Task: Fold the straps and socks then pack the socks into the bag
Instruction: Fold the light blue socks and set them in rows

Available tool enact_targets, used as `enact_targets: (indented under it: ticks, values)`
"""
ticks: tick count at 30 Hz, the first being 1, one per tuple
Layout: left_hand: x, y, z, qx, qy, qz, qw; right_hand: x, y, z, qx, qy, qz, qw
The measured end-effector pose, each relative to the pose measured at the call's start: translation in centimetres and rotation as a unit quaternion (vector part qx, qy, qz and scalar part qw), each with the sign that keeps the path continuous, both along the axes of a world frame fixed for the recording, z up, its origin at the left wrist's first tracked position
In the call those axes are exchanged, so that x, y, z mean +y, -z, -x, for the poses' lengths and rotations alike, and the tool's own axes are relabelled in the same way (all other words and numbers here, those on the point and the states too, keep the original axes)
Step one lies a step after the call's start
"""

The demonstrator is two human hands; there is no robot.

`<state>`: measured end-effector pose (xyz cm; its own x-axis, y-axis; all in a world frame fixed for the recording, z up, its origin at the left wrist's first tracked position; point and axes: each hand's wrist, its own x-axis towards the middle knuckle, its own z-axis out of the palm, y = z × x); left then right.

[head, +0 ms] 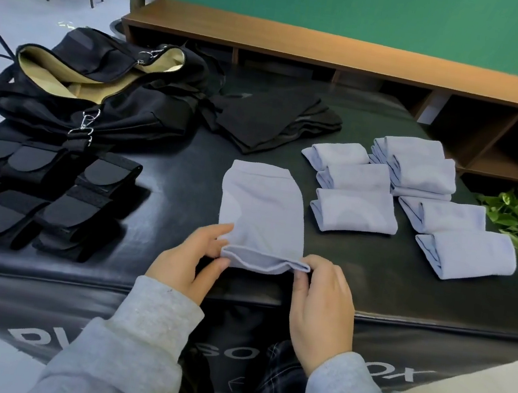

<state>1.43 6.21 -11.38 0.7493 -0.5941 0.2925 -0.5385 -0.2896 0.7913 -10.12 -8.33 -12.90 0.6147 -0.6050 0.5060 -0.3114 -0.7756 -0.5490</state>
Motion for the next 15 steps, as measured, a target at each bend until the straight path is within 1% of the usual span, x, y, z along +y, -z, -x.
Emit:
enact_targets:
  ticks: [2, 3, 5, 6, 9, 12, 15]
  values:
    - [0.1, 0.0, -0.4, 0.033, -0.002, 0.005, 0.999, 0.0, -0.3, -0.1, 0.010, 0.007, -0.010, 1.000]
    - [0.1, 0.0, -0.5, 0.047, -0.002, 0.009, 0.999, 0.0, -0.6, -0.2, 0.020, 0.007, -0.030, 0.999]
    - [0.0, -0.1, -0.5, 0.053, -0.005, 0.026, 0.998, -0.2, -1.2, -0.4, 0.046, -0.008, -0.067, 0.997]
    - [-0.1, -0.1, -0.6, 0.051, -0.012, 0.028, 0.998, -0.2, -1.5, -0.5, 0.058, -0.011, -0.064, 0.996]
    - [-0.6, -0.3, -0.9, 0.046, -0.039, -0.010, 0.998, -0.4, -2.2, -0.9, 0.128, 0.001, -0.041, 0.991]
    - [-1.2, -0.8, -1.4, 0.042, -0.058, -0.045, 0.996, -0.9, -2.8, -1.4, 0.207, 0.019, -0.025, 0.978]
    - [-1.6, -1.2, -1.6, 0.012, -0.059, -0.084, 0.995, -1.4, -3.4, -1.8, 0.253, 0.028, -0.018, 0.967]
